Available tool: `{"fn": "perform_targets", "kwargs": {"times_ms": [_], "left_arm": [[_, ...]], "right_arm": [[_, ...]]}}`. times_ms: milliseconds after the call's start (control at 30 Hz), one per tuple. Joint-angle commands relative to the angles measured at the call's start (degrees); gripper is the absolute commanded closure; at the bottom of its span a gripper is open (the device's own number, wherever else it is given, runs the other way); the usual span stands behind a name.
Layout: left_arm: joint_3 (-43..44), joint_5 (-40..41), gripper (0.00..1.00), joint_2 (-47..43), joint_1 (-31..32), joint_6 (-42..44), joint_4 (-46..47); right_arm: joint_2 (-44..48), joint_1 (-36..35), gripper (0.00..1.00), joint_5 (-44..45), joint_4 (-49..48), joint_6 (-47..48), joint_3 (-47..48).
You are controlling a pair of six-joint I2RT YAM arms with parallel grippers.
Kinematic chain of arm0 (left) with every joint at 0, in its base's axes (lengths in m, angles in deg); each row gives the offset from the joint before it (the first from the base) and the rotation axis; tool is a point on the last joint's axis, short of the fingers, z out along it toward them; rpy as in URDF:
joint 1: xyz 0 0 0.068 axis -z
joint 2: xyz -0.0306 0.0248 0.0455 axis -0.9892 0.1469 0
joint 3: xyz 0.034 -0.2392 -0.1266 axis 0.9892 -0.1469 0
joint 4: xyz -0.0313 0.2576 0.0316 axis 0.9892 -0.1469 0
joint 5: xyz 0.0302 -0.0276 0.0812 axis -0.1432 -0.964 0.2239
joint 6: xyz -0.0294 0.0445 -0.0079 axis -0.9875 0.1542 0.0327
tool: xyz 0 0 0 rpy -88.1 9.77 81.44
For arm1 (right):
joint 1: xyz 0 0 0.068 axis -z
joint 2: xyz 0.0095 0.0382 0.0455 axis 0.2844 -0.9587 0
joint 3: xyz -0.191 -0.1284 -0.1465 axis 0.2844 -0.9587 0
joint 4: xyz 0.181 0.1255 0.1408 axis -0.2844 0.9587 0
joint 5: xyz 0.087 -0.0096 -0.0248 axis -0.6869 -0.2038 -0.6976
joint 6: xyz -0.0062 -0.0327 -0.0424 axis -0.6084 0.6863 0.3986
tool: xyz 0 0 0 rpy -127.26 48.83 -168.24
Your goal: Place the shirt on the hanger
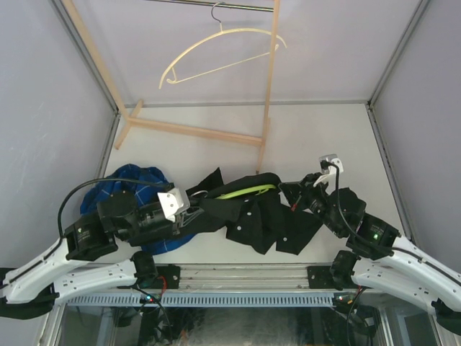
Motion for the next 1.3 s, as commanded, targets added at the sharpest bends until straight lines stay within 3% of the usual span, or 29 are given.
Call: {"fn": "perform_targets", "kwargs": {"times_ms": [0, 567, 733, 1167, 1200, 1267], "left_arm": [[1.57, 3.04, 1.00, 1.75, -0.18, 0.90, 0.11], [1.22, 3.87, 1.00, 5.32, -0.21, 0.53, 2.17], [0.52, 7.46, 1.00, 5.43, -0.18, -0.56, 3.41], [-1.44, 22.75, 1.00, 1.24, -3.04, -2.51, 15.57], [-1.88, 23.00, 1.00, 0.47, -3.21, -2.23, 16.27], [-3.00, 21.61, 1.00, -1.28, -3.19, -1.26, 17.08]], "right_arm": [[-0.14, 0.01, 1.00, -8.13, -8.30, 2.17, 2.69], [-6.46, -12.24, 1.00, -12.93, -16.51, 4.01, 6.08], [-6.49, -15.76, 1.00, -16.50, -18.45, 5.72, 7.57], [-10.08, -23.34, 1.00, -16.07, -8.84, 13.31, 7.92], [-9.54, -23.35, 0.99, -15.50, -7.16, 14.02, 7.94], [-7.52, -23.35, 0.86, -13.49, -4.03, 15.56, 7.91]]}}
